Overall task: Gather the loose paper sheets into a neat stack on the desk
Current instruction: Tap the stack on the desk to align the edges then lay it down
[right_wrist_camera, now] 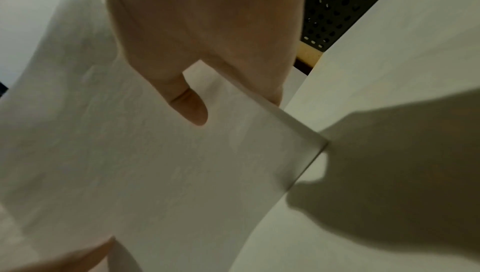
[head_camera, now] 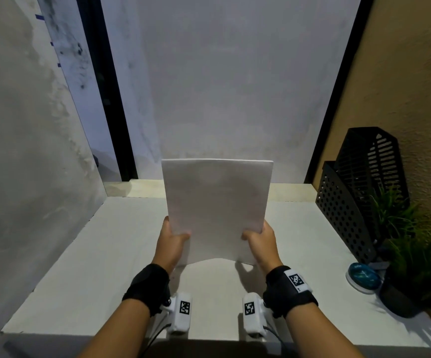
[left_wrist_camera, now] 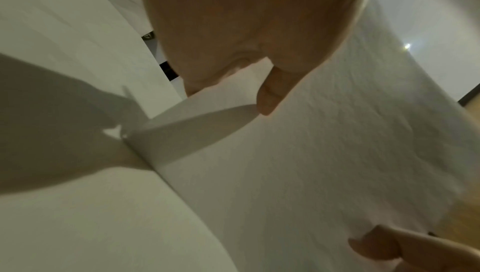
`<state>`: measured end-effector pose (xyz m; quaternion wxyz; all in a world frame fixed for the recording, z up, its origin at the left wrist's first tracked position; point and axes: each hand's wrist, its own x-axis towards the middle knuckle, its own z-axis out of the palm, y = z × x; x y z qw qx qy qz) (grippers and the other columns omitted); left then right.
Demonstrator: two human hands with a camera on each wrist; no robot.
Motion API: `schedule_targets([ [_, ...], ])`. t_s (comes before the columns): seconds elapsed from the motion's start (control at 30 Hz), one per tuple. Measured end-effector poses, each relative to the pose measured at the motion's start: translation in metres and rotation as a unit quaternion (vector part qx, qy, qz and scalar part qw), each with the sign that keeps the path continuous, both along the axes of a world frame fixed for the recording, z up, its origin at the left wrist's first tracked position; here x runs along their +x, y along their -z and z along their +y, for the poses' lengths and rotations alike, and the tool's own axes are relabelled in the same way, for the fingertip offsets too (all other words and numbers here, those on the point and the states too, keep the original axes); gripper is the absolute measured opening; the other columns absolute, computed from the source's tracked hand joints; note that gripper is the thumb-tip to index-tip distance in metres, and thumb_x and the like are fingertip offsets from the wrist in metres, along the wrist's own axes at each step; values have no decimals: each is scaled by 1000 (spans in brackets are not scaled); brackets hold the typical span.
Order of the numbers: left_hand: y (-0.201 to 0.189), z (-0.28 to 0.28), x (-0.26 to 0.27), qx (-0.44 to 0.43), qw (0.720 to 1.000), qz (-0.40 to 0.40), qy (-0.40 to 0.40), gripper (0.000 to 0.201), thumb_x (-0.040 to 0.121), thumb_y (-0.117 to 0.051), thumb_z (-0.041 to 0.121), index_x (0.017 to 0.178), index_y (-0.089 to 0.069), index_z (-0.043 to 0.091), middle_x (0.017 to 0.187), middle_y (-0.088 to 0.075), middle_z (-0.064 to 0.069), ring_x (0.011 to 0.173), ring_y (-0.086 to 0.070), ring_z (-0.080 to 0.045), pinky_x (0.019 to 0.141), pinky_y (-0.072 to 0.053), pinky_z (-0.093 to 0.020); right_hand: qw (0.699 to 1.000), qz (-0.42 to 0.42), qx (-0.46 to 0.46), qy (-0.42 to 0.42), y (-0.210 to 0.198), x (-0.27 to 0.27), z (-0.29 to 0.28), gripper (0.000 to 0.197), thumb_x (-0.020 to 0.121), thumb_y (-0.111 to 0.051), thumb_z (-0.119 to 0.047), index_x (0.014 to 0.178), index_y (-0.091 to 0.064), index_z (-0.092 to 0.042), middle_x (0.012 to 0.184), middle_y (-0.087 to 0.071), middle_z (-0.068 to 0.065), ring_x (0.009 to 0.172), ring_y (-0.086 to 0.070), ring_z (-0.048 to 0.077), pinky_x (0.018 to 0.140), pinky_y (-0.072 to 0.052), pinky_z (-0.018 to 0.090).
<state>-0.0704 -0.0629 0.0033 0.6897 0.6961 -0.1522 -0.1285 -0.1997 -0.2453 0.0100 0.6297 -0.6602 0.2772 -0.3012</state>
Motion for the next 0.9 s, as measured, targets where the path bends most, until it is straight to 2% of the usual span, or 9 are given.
schedule_targets([
  [0.1, 9, 0, 1, 28, 999, 14, 13, 48, 89, -62, -4, 130, -51, 20, 121, -67, 1, 114, -62, -22, 84, -49, -29, 999, 38, -5, -12, 11, 1, -3, 38, 68, -60, 1, 99, -68, -19, 95, -72, 0, 91, -65, 21, 77, -52, 31],
  [0.17, 13, 0, 1, 33, 999, 16, 13, 48, 91, -61, -4, 132, -50, 18, 123, -66, 0, 115, -62, -22, 87, -49, -30, 999, 47, -4, -12, 12, 2, -5, 43, 63, -60, -6, 103, -68, -19, 98, -73, 0, 94, -66, 21, 82, -55, 35],
  [0.27, 15, -1, -1, 40, 999, 16, 10, 49, 93, -59, -2, 134, -47, 21, 124, -65, 2, 116, -61, -21, 95, -48, -35, 999, 46, -13, -13, 15, 3, -7, 42, 73, -60, -1, 109, -68, -20, 104, -73, -1, 99, -67, 18, 88, -54, 35],
  [0.4, 5, 0, -6, 61, 998, 2, 14, 46, 93, -59, 1, 130, -47, 25, 118, -64, 9, 113, -62, -17, 93, -48, -33, 997, 57, -40, -21, 16, 0, -7, 37, 89, -60, -5, 120, -59, -25, 110, -70, -8, 102, -66, 9, 84, -52, 25],
  [0.5, -14, 3, -6, 89, 995, -34, 20, 42, 92, -62, 5, 126, -49, 26, 113, -63, 12, 102, -62, -6, 85, -48, -28, 996, 55, -64, -14, 3, -6, -10, 26, 88, -60, -6, 111, -59, -20, 104, -71, -5, 95, -68, 14, 81, -56, 30],
  [0.6, -26, 5, 1, 144, 989, -20, 16, 35, 83, -64, -2, 114, -57, 13, 108, -69, -6, 98, -68, -24, 77, -56, -34, 994, 87, -57, -24, -4, -13, -17, 26, 83, -64, -4, 106, -62, -18, 100, -73, -1, 90, -71, 18, 74, -56, 30],
  [0.67, -26, 6, 4, 199, 980, 15, 21, 27, 80, -68, -4, 103, -58, 5, 102, -68, -12, 89, -68, -28, 71, -56, -36, 989, 140, -38, -28, -1, -17, -22, 28, 79, -69, -1, 103, -66, -12, 98, -74, 3, 90, -71, 23, 71, -56, 30],
  [0.77, -12, 5, 0, 300, 952, 44, 49, 24, 82, -71, -4, 86, -48, 5, 86, -55, -10, 69, -51, -19, 53, -40, -26, 971, 232, -17, -48, 14, -18, -24, 25, 72, -74, 3, 95, -69, -6, 95, -74, 9, 90, -70, 30, 69, -55, 31],
  [0.9, 10, 4, -5, 389, 918, 40, 58, 31, 77, -76, 4, 85, -47, 6, 97, -52, -13, 81, -51, -25, 55, -40, -28, 952, 301, -12, -61, 36, -15, -22, 31, 67, -78, 1, 96, -69, 3, 98, -75, 18, 94, -72, 35, 81, -60, 41],
])
